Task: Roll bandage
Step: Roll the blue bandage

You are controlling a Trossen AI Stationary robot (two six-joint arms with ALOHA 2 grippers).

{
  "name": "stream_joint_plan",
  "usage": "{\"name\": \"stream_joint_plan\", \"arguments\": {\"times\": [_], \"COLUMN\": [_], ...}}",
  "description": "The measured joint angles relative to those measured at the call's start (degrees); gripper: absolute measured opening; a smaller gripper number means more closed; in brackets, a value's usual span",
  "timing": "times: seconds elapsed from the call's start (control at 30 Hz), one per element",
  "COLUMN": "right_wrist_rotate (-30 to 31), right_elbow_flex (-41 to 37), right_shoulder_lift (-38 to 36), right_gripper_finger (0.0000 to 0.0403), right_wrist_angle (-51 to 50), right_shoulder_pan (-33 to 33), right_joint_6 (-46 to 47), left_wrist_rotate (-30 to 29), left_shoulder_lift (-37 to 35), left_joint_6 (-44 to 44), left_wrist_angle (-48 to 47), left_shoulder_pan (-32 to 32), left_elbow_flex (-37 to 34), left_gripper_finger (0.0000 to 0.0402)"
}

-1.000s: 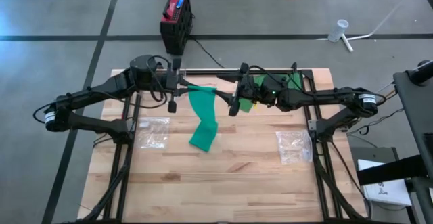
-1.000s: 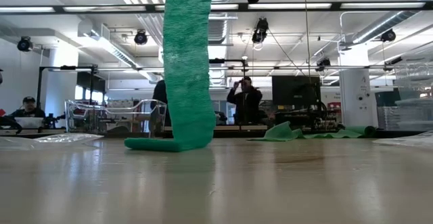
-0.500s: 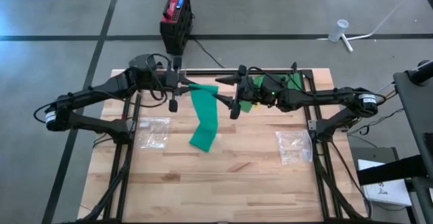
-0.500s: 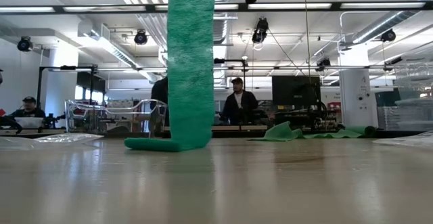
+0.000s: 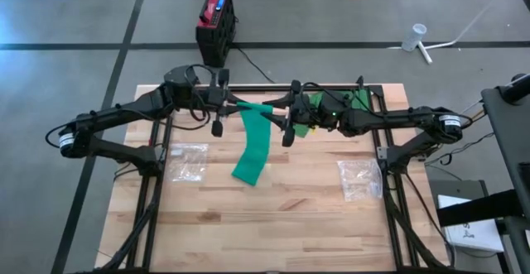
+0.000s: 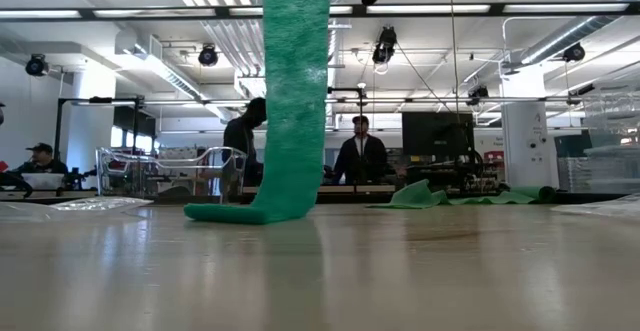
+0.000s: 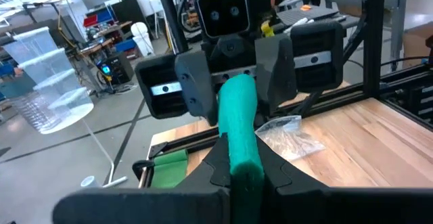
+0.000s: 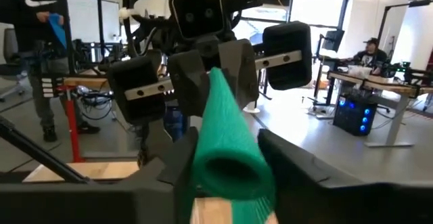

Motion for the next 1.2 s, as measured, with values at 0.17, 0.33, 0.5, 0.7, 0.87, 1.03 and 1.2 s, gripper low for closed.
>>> {"name": "stream_joint_plan", "arguments": {"times": [0.17, 0.33, 0.5, 0.7, 0.87, 1.03, 1.2], "right_wrist_rotate": [0.86, 1.11, 1.36, 0.85, 0.85, 0.85, 0.95], "right_elbow_flex": [0.44, 0.66, 0.69, 0.72, 0.72, 0.72, 0.72], "right_shoulder_lift": [0.00, 0.00, 0.00, -0.04, -0.04, -0.11, -0.11], "right_gripper_finger": [0.0053, 0.0009, 0.0012, 0.0006, 0.0007, 0.0008, 0.0008], "right_wrist_angle": [-0.15, -0.16, 0.34, 0.52, 0.46, 0.82, 0.70], "right_shoulder_pan": [0.00, 0.00, -0.05, 0.00, 0.02, 0.04, 0.02], "right_joint_6": [-2.25, -6.25, -11.49, -21.58, -29.47, -35.42, -40.19], "left_wrist_rotate": [-0.02, -1.65, -5.61, -1.68, 3.85, 9.81, 10.03], "left_shoulder_lift": [-0.02, -0.07, -0.80, -1.12, -1.20, -0.97, -0.11], "left_joint_6": [-0.02, -0.94, -5.01, -10.65, -15.04, -22.63, -29.07], "left_wrist_angle": [-0.19, -0.22, -0.69, -3.93, -4.37, -4.00, -3.52], "left_shoulder_pan": [0.00, 0.00, 0.55, 1.82, 2.22, 2.67, 3.49], "left_elbow_flex": [0.00, 0.00, 0.17, 0.17, 0.18, 1.50, 2.90], "left_gripper_finger": [0.0006, 0.0014, 0.0056, 0.0150, 0.0239, 0.0309, 0.0343]}}
